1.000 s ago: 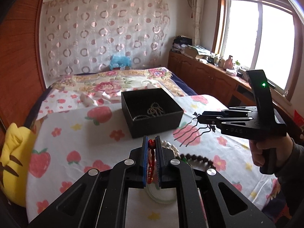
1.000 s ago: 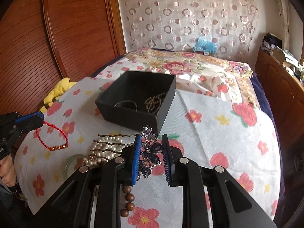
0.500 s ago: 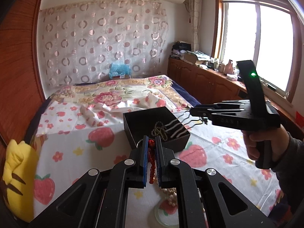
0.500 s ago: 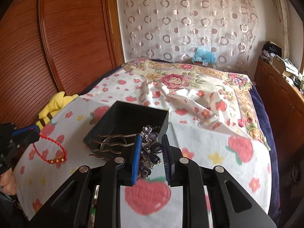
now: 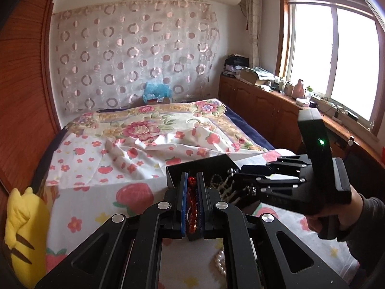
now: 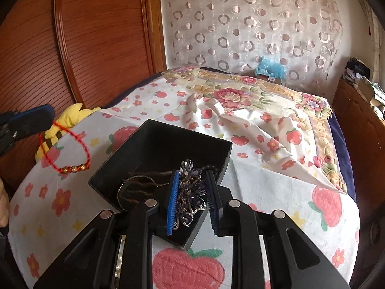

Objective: Organize jewelry
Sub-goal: 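Carry the hairpins into the box and open the right gripper while the left carries the red bracelet, then lower the red cord bracelet into the box and open the left gripper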

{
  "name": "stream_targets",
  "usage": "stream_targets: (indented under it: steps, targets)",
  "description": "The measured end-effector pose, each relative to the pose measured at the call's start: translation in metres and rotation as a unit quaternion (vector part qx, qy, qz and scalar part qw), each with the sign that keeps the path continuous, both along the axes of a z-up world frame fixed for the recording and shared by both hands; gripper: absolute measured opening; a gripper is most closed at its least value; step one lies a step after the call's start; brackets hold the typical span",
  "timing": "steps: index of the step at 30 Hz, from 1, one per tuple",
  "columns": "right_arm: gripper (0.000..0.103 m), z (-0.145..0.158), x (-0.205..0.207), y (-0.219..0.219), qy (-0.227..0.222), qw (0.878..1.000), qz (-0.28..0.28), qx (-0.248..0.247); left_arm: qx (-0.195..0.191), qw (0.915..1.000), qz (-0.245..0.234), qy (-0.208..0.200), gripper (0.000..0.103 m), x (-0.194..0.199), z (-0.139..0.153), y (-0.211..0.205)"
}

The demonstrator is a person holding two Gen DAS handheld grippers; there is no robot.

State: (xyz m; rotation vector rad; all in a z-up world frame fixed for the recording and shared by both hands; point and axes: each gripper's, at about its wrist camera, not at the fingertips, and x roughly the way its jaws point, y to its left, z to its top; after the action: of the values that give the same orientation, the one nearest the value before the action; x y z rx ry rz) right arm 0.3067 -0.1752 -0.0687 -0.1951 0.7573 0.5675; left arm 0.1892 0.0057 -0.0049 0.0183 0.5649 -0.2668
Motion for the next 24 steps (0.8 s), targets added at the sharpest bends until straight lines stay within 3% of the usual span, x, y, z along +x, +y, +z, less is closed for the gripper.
stream_targets:
  steps: [13,17,21,23,24]
  targets:
    - [0.027,0.005,-0.003,-0.016,-0.016,1.000,-0.002,0.014,0.015,0.9996,-0.014,0.021,0.006,0.049,-0.015,-0.019]
    - [0.034,0.005,-0.007,-0.024,-0.023,1.000,-0.009,0.011,0.020,0.9991,-0.014,0.033,0.006,0.063,-0.024,-0.023]
    - [0.034,0.003,-0.010,-0.030,-0.024,1.000,-0.015,0.010,0.024,0.9990,-0.014,0.035,0.006,0.069,-0.024,-0.026]
    - [0.034,0.002,-0.011,-0.033,-0.023,0.999,-0.020,0.012,0.025,0.9991,-0.011,0.034,0.010,0.071,-0.023,-0.027]
    - [0.034,0.002,-0.012,-0.036,-0.023,0.999,-0.023,0.013,0.025,0.9991,-0.008,0.033,0.022,0.072,-0.022,-0.027]
